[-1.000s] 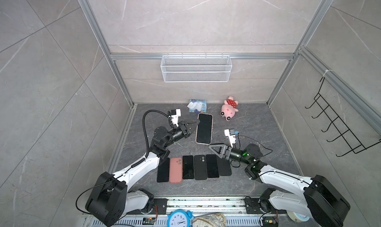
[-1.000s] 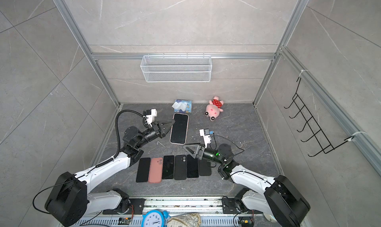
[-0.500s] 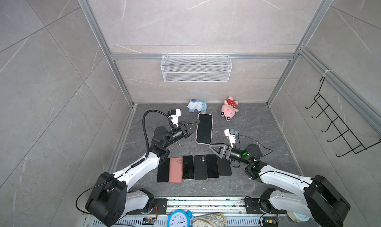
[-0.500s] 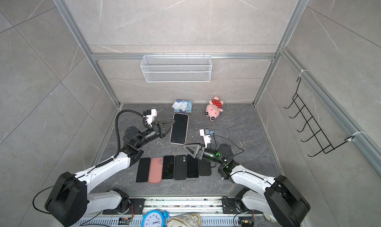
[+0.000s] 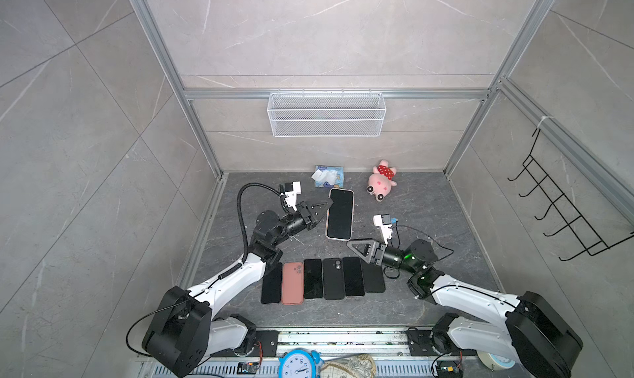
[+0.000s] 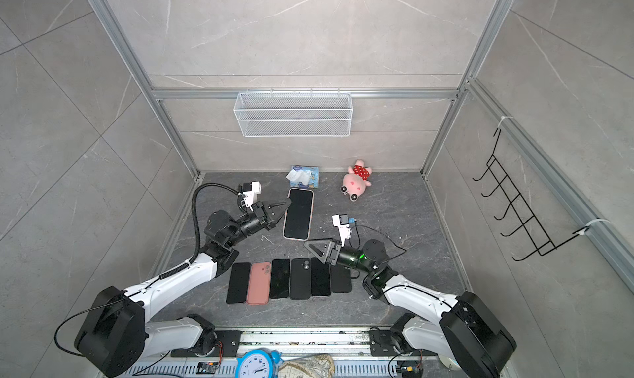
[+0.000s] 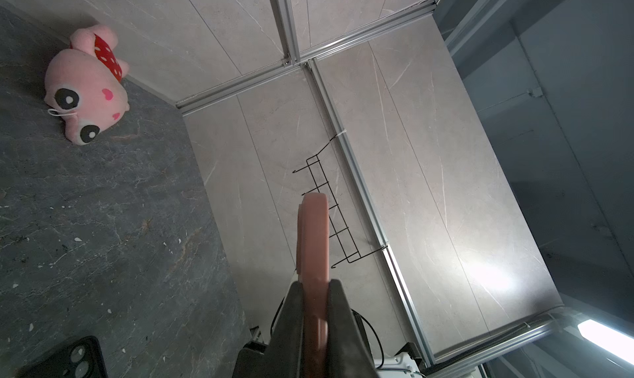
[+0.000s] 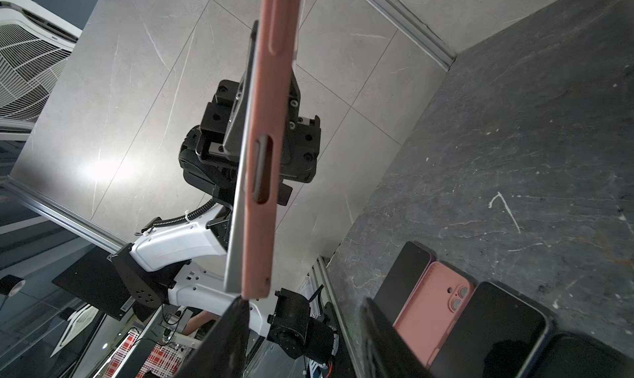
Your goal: Take the phone out of the phone case
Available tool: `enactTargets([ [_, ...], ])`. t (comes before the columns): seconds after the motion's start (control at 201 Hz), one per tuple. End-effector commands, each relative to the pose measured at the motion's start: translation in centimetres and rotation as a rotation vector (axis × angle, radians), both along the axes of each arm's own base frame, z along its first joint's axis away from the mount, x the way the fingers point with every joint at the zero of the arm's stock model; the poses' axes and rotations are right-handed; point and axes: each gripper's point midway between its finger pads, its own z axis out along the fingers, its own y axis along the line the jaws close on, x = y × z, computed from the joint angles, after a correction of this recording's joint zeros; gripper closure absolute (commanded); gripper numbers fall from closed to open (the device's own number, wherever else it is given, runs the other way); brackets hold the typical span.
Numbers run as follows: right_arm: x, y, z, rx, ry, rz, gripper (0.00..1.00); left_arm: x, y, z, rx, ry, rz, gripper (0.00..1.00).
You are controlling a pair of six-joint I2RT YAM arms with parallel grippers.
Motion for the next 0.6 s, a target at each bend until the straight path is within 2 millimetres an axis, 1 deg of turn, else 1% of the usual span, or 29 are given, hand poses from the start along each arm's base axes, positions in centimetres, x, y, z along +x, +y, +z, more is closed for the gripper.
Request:
enactTargets([
  [0.0,-0.09,0.22,2.05,0.044,-0.049,0.011,0.46,-1.1,0.51,3.59,-0.075,-0.115,0.0,1.0],
  [0.593,0.57,0.62,2.37,0.054,-0.051,0.006,0.46,-1.71,0.44,3.54,-0.078,-0.133,-0.013,1.0],
])
